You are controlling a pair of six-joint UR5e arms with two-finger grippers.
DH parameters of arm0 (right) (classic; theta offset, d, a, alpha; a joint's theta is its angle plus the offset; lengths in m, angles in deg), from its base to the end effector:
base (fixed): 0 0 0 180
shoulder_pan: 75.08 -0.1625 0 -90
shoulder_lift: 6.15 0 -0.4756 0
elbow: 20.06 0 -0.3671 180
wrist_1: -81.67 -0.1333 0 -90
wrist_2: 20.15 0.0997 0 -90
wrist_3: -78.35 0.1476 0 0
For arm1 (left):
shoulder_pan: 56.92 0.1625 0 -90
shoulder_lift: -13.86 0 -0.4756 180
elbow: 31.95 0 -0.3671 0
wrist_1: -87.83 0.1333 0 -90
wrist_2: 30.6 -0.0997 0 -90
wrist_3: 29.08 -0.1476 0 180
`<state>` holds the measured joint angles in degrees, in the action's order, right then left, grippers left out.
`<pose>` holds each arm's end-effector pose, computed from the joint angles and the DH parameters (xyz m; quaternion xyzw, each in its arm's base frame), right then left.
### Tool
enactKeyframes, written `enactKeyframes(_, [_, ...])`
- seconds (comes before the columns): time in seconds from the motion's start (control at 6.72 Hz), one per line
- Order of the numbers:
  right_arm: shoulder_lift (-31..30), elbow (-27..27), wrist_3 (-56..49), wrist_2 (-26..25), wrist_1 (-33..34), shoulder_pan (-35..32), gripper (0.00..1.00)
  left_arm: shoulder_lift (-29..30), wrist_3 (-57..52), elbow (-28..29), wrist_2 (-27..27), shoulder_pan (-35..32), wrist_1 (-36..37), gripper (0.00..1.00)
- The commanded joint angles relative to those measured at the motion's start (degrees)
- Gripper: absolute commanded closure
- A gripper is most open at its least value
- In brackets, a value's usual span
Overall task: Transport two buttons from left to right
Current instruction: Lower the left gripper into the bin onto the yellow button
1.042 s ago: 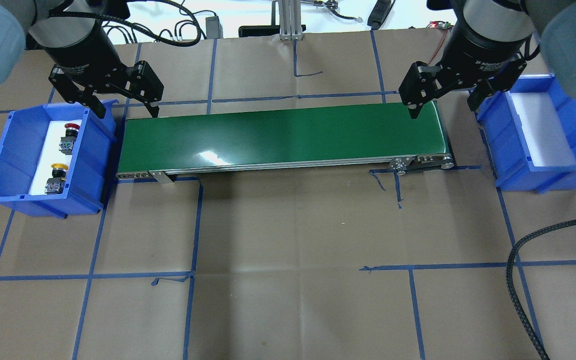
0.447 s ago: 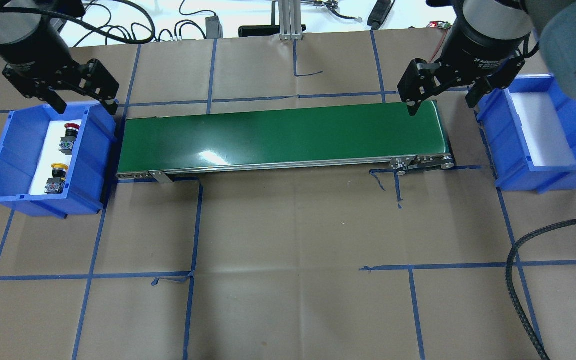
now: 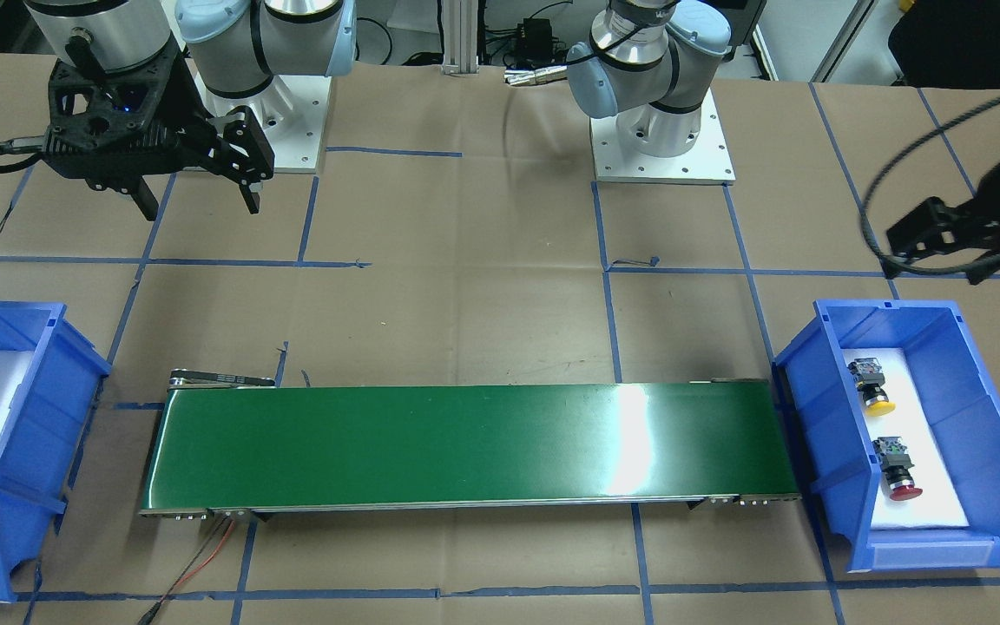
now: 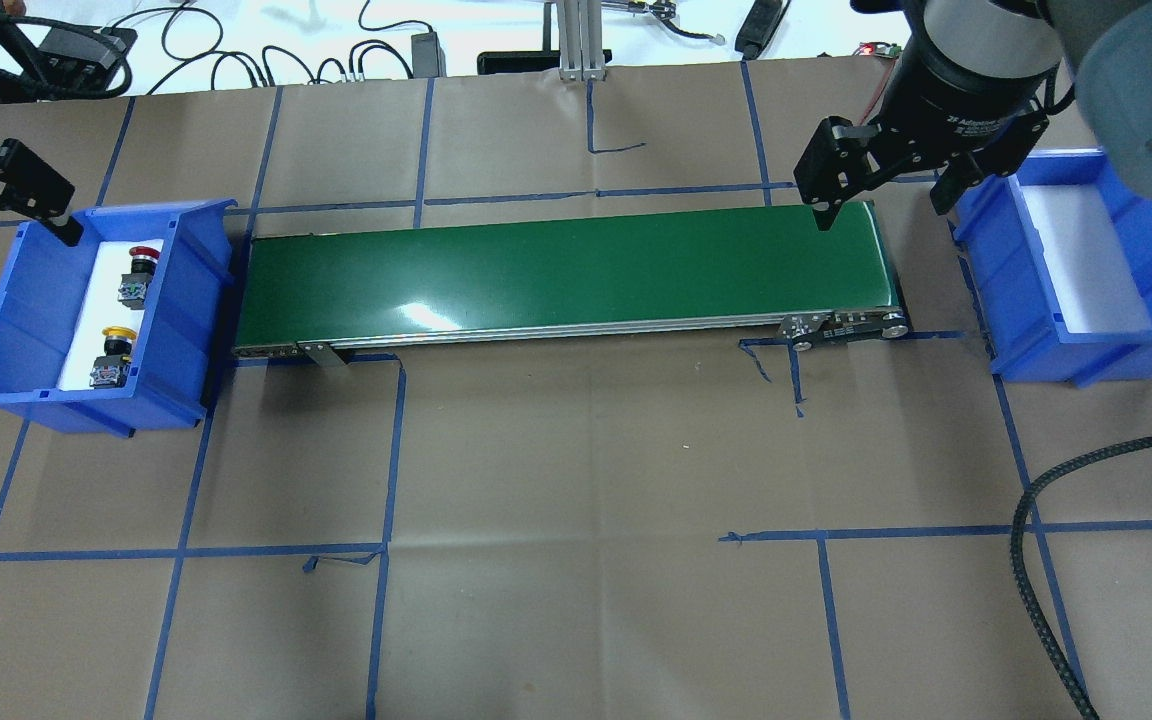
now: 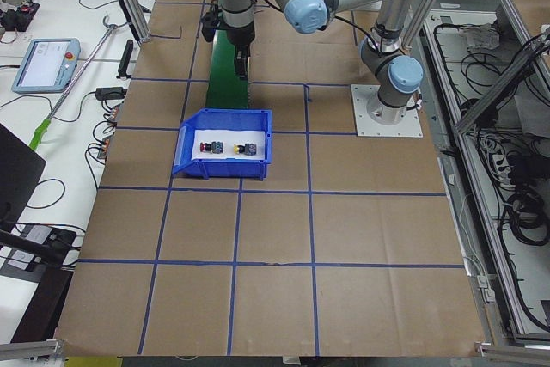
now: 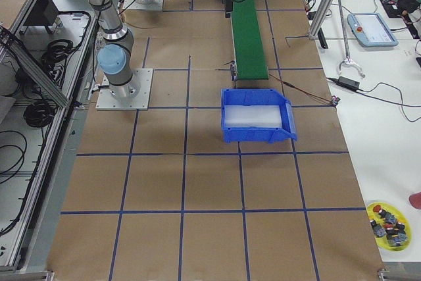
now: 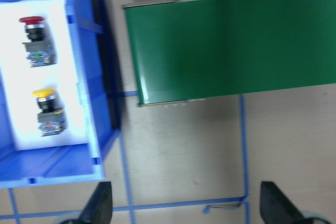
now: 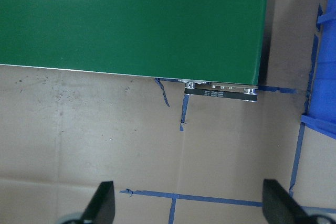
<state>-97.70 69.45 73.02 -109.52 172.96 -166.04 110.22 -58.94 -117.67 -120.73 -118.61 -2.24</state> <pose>0.1426 -0.4598 0.5094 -0.0550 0.9980 -0.0292 0.0044 0.1265 -0.5153 0.4706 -0.0135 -0.9997 -0.0169 0.0081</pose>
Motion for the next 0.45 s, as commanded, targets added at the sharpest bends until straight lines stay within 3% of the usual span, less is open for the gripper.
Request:
enactKeyframes(0.0, [0.1, -0.2, 0.2, 0.0, 0.0, 0.1, 0.0, 2.6, -3.1, -0.3, -0.1, 5.4, 3.8, 0.0])
enactKeyframes(0.3, [0.1, 0.1, 0.1, -0.3, -0.1, 0.1, 0.0, 4.6, -3.6, -1.6, 0.0, 5.8, 8.1, 0.0])
